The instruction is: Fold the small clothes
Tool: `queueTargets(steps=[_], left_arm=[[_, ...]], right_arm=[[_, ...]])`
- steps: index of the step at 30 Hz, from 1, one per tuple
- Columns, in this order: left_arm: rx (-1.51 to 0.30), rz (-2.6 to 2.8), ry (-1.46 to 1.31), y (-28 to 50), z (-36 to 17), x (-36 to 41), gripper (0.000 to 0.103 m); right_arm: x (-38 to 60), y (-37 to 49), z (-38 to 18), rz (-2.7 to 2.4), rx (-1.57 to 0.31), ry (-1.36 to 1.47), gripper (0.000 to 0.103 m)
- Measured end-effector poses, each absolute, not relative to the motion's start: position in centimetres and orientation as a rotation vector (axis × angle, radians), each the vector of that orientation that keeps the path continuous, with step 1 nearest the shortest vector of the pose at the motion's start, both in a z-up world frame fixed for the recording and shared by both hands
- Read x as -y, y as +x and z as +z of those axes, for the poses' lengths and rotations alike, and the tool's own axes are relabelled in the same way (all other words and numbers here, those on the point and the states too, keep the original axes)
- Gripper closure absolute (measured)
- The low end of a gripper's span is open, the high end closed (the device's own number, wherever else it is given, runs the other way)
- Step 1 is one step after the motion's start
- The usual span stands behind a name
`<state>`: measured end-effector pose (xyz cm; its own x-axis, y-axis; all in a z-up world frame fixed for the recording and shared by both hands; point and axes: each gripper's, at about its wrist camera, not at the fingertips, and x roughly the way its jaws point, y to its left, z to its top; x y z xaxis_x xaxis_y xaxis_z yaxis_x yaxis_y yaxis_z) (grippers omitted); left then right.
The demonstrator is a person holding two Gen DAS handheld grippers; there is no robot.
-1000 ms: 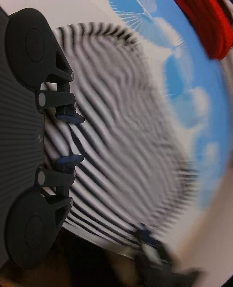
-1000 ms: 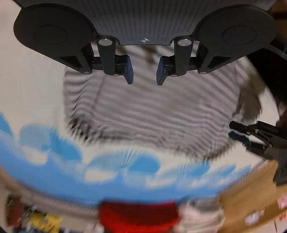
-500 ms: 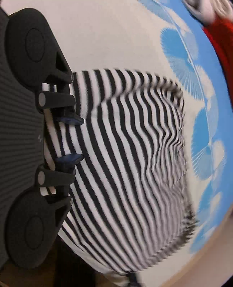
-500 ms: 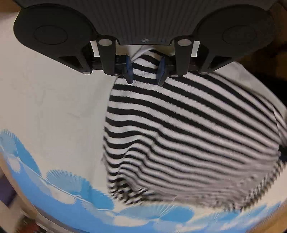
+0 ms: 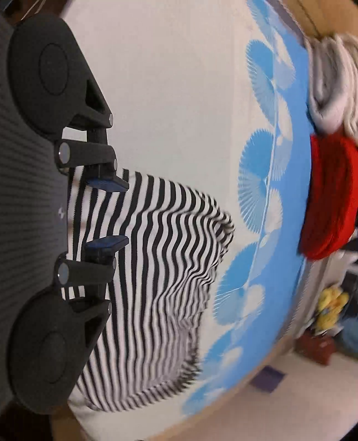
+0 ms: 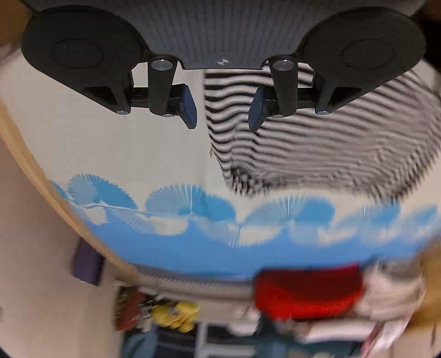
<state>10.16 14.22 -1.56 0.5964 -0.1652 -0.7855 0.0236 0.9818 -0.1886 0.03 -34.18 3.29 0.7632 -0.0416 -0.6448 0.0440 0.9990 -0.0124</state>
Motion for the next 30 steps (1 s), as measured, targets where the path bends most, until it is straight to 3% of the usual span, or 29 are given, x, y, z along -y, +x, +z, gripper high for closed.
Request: queueTargets(steps=[5, 12, 18, 22, 30], left_arm=[[-0.984, -0.081, -0.292, 9.6, -2.6, -16.2, 0.065], [-1.087, -0.033, -0.453, 9.8, -6.1, -17.3, 0.065], [-1.199, 0.027, -0.501, 10.3, -8.9, -16.9, 0.050], [-1.196, 0.065, -0.604, 10.4, -9.4, -17.8, 0.045], [-1.144, 0.090, -0.768, 11.1, -10.2, -18.5, 0.045]], right_arm=[[33.4, -1.2, 1.3, -0.088, -0.768, 0.143, 0.059], [31.5, -0.3, 0.1, -0.077, -0.810, 0.081, 0.059], [32.2, -0.2, -0.9, -0.082, -0.843, 0.041, 0.059], [33.1, -0.2, -1.3, -0.105, -0.851, 0.069, 0.059], [33.1, -0.2, -0.8, -0.100, -0.831, 0.100, 0.059]])
